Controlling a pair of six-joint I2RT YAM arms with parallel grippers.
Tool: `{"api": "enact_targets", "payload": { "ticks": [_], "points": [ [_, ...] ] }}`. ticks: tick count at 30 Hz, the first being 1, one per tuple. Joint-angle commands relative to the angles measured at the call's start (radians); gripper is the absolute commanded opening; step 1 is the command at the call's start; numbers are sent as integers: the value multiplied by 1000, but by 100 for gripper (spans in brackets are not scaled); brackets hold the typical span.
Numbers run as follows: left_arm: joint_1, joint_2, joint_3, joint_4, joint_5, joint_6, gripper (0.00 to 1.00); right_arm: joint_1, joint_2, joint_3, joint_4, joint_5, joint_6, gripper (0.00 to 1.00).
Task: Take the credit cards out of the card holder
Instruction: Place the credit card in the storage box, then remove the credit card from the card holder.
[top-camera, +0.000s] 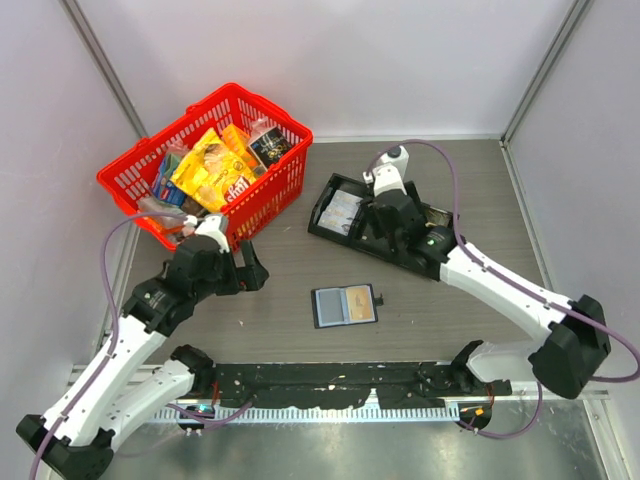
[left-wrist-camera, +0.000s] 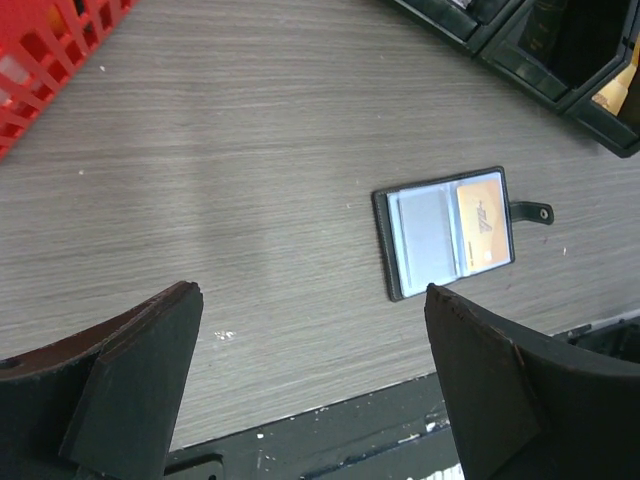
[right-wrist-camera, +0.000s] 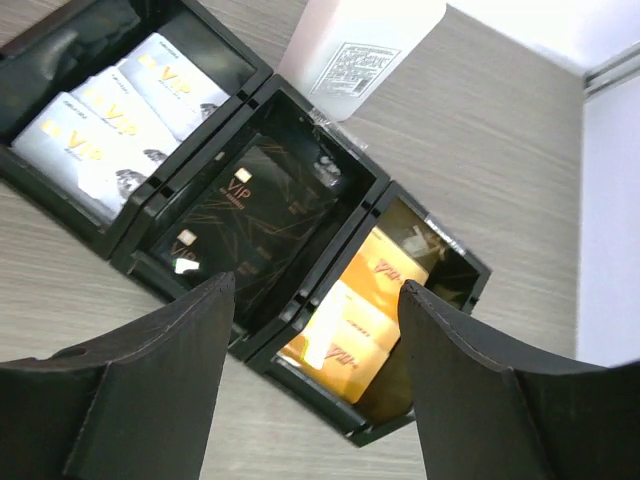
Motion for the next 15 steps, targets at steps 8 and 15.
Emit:
{"api": "enact_targets", "payload": {
  "ticks": [8,15],
  "points": [
    [-233,180,12,112,-50,-173,94,-2,-342,-222,56,-416,351,83],
    [-391,381,27,208,-113,-260,91,-1,-328,-342,85,-531,534,68]
  ]
}}
